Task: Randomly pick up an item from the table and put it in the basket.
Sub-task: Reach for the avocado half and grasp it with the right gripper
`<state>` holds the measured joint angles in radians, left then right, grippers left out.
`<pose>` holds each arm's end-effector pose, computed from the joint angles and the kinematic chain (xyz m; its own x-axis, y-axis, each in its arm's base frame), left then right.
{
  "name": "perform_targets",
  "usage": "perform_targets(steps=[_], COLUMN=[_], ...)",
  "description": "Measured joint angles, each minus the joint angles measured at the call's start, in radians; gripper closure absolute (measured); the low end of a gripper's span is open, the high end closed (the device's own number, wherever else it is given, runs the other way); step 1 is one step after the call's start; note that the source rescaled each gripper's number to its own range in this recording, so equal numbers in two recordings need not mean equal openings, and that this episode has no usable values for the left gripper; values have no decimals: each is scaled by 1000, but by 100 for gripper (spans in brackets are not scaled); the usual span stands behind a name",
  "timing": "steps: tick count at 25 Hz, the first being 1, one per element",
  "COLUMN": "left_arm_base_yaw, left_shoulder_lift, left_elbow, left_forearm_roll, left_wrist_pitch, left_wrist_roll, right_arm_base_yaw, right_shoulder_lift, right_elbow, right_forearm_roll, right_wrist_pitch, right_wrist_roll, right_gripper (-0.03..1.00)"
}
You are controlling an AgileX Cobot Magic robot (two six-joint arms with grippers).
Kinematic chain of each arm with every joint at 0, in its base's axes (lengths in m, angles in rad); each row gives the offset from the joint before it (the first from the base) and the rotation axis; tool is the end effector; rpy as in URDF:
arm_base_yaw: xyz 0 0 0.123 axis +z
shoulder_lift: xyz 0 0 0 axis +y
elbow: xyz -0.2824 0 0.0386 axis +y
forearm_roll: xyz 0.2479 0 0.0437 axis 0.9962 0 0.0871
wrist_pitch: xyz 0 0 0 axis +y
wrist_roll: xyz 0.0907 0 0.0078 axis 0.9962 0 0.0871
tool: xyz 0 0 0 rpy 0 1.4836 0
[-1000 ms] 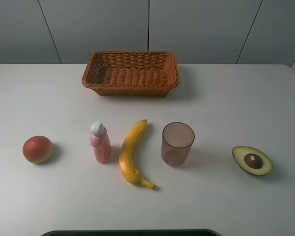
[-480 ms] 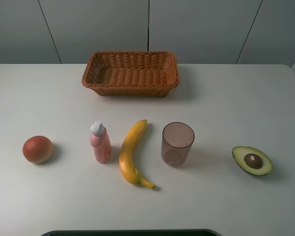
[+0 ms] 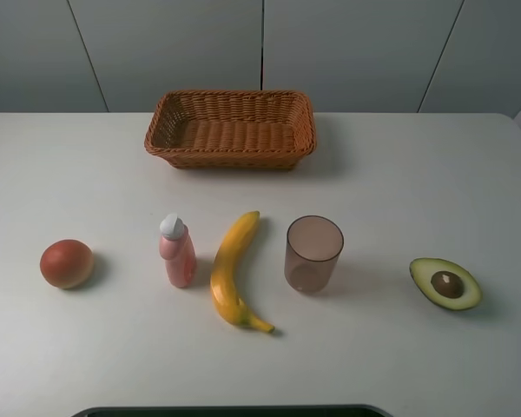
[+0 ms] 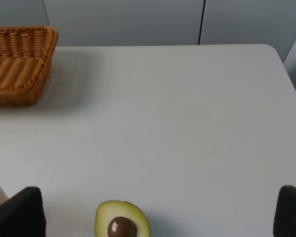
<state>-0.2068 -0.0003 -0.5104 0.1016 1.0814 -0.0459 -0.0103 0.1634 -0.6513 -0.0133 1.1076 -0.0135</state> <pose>-0.0054 0.0095 0.2787 -0.4529 0.0970 -0.8863 0.1277 0.9909 0.0432 0.0045 -0.0011 0.3155 -0.5079 -0.0142 -0.8613 0.0107 0.9997 -0.0228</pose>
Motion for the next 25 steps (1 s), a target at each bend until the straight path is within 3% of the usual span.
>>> perform_targets(steps=[4,10,16,20,25], left_arm_base_yaw=[0,0,0,0,0], left_shoulder_lift=[0,0,0,0,0], left_elbow=[0,0,0,0,0], left_forearm_roll=[0,0,0,0,0], left_wrist_pitch=[0,0,0,0,0], left_wrist_roll=[0,0,2,2,2], right_arm_base_yaw=[0,0,13,15,19], right_shoulder_lift=[240,622,924,1072,1165], right_elbow=[-136,-265,-267,-217,-110], right_forearm_roll=[-5,20,27,27,79], right_wrist_pitch=[7,19,19,14,-142], right_wrist_roll=[-88,-335,-519,-573,-647], right_gripper=[-3,-3,-3,-3,-3])
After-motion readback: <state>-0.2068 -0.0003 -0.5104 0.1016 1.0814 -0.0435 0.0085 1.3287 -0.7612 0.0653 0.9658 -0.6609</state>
